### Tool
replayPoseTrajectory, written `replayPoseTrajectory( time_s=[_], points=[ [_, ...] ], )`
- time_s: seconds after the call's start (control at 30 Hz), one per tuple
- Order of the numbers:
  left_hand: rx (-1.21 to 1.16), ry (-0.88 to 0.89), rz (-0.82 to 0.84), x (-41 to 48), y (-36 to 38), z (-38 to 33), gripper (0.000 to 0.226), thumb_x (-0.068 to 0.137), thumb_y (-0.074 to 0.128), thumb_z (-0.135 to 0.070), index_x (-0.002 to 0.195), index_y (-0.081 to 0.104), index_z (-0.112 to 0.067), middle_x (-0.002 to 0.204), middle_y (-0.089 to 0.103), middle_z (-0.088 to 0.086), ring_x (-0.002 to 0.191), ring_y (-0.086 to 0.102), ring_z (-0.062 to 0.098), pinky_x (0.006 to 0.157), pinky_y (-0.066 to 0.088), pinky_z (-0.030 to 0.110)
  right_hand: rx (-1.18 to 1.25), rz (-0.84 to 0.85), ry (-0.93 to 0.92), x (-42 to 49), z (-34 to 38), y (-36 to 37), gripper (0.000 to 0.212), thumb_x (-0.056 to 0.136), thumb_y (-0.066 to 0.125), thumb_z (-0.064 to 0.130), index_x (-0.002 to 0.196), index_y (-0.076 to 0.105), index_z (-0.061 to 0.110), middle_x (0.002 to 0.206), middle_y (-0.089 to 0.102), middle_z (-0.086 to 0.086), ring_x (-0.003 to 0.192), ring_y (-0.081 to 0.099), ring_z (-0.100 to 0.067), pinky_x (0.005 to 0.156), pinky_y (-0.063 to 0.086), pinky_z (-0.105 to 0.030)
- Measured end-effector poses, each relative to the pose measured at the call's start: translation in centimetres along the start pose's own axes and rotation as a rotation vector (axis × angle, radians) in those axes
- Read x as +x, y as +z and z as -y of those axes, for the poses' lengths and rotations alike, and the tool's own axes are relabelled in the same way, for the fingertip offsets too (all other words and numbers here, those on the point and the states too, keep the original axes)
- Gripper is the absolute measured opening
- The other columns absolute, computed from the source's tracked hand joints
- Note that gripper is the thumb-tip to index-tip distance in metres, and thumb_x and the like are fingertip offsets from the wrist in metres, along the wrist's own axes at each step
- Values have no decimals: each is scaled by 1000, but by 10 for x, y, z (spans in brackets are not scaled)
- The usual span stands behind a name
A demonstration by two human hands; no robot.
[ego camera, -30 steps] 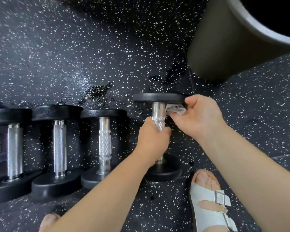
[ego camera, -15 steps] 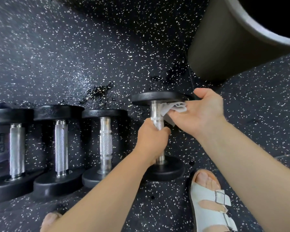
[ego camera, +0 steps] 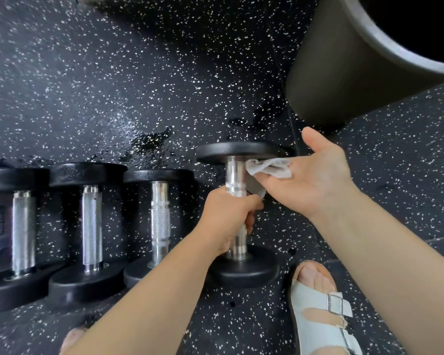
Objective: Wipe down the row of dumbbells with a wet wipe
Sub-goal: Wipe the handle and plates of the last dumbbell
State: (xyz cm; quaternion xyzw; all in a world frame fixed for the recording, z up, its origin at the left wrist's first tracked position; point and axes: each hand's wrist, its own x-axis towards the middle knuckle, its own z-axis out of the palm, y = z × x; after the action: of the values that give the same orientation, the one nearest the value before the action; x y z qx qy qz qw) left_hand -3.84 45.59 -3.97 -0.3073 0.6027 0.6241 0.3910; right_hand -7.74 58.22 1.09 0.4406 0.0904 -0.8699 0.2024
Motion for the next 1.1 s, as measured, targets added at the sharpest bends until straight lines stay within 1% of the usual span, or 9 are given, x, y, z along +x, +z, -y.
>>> replayPoseTrajectory(
  time_s=[0.17,0.37,0.5,0.6,0.67,0.73,0.8,0.93,1.1],
  points=[
    [-45,-4,78,-1,5,-4,21,73,60,9,67,53,-9,49,45,4,38,39,13,43,36,24,-22,-149,-73,25,-12,3,53,93,46,45,118,53,-1,125,59,-20,111,59,-35,89,49,-48],
    [47,89,44,2,3,-8,25,72,64,7,68,47,-11,44,47,3,39,41,16,45,40,25,1,-51,-94,-1,6,3,67,93,44,47,127,41,-11,124,55,-30,112,58,-42,95,47,-50],
    [47,74,37,3,2,-6,21,73,64,6,73,50,-10,43,48,1,40,42,16,46,42,26,30,-61,-75,-12,12,1,72,92,48,44,121,33,-21,135,46,-24,138,35,-25,96,45,-52],
    [-2,43,58,3,6,1,24,72,62,10,69,48,-8,42,45,2,38,40,16,46,38,27,-32,-144,-95,4,5,3,64,93,46,46,125,44,-9,118,58,-23,98,65,-35,69,56,-40],
    [-30,23,108,4,8,5,27,73,60,12,66,45,-9,41,43,2,36,38,15,45,36,26,-61,-196,-108,15,-2,2,51,93,44,47,105,53,-2,86,61,-14,55,61,-26,43,48,-23],
    [-41,-8,151,7,8,8,28,74,59,13,65,45,-9,40,42,1,36,38,14,44,37,24,-128,-295,-164,25,-3,-5,40,94,44,45,84,52,6,67,53,-7,43,52,-18,33,37,-15],
    [-45,-38,179,12,7,11,27,74,59,12,65,46,-9,41,43,1,36,40,14,44,38,24,-278,-367,-244,32,0,-14,29,95,48,32,85,56,6,70,58,-7,52,58,-18,40,46,-20],
    [-67,-118,194,20,-1,18,25,76,58,12,68,47,-10,46,47,2,40,43,13,46,41,24,-470,-604,-390,40,14,-31,4,85,60,2,83,59,5,108,63,-13,95,64,-26,88,54,-38],
    [-35,-200,129,26,-12,35,23,75,63,10,74,51,-10,52,53,3,45,50,14,48,46,26,-444,-581,-403,35,20,-28,7,85,57,-3,84,57,4,100,58,-11,78,58,-23,75,49,-32]
  ],
)
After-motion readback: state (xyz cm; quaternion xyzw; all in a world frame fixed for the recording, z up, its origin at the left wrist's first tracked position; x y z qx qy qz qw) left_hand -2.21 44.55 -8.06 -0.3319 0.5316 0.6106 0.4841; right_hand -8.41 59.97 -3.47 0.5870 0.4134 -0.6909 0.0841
